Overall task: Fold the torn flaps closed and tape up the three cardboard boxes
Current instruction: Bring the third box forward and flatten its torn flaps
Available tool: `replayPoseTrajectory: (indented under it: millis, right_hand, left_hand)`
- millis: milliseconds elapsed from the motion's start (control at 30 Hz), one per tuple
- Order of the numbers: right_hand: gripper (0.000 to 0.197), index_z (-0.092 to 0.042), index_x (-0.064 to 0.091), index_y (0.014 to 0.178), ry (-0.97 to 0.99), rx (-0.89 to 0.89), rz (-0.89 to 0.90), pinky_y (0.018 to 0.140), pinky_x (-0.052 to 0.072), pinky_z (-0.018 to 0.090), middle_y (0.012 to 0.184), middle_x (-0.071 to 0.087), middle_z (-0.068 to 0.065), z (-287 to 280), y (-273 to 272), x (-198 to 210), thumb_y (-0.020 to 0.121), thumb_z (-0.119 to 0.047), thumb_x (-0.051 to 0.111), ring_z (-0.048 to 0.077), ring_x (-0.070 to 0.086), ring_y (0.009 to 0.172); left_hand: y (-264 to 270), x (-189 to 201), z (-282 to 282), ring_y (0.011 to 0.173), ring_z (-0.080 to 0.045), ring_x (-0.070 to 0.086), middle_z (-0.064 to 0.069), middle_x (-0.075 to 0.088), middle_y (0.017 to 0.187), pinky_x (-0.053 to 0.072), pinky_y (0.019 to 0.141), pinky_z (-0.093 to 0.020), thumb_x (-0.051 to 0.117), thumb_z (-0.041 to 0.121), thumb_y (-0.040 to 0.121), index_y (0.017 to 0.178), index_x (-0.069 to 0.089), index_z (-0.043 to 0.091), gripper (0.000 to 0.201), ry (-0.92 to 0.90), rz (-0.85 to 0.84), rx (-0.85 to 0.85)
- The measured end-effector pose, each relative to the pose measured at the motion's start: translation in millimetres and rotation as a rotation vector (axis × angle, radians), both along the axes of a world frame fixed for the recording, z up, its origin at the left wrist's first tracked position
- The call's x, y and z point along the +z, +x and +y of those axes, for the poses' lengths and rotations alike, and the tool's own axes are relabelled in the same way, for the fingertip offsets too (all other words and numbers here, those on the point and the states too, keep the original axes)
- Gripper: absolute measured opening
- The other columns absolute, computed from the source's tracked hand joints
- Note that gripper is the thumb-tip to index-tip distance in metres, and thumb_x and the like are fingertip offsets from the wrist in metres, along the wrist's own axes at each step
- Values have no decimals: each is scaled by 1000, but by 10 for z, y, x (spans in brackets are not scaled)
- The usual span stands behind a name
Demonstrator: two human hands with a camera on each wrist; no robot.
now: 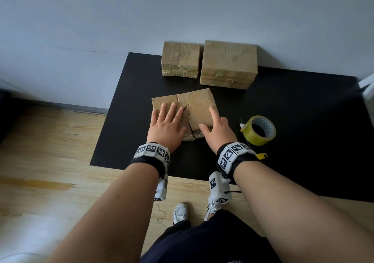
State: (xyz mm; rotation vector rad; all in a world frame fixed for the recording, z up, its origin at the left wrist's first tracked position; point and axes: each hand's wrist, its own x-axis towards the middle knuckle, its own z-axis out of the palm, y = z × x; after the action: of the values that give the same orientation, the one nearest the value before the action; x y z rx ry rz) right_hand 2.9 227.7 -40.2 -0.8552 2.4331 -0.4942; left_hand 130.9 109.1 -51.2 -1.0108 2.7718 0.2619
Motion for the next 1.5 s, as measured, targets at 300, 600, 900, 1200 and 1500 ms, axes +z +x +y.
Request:
replayPoseTrajectory:
  millis: [300,600,900,1200,1500]
  right_hand:
    - [65,-40,12,152,7,-37,-78,68,45,32,137,38,10,-81,-81,53,98,-39,50,20,55,83]
    - [51,-21,37,143,-1,-48,76,93,48,40,148,30,12,-145,-341,147,96,-21,56,33,50,123]
    - [47,-12,38,137,-20,-145,67,88,48,40,134,47,13,-105,-289,166,95,-22,57,31,55,117]
    - [44,-9,40,132,20,-195,-176,81,47,35,123,60,11,-232,-183,209,96,-30,56,30,60,111]
    - [65,-20,23,155,-52,-153,-152,94,45,32,144,50,8,-279,-171,146,98,-19,55,27,53,126]
  left_hand:
    - [-76,99,0,149,-30,-4,-3,-3,163,10,118,-56,49,46,93,155,-1,20,84,-55,-110,-27]
    - [-401,103,315,145,-36,19,-12,17,159,29,113,-53,46,55,94,152,14,9,81,-72,-69,116]
    - [-400,97,-13,143,-32,20,-9,24,156,13,118,-47,39,36,99,148,29,24,52,-113,146,185]
    - [-241,256,-53,109,-31,51,-9,54,118,40,90,-40,45,52,93,126,48,20,45,5,119,345]
    - [-184,175,139,116,-28,48,-3,33,143,47,77,-39,40,35,99,144,27,29,48,61,214,273]
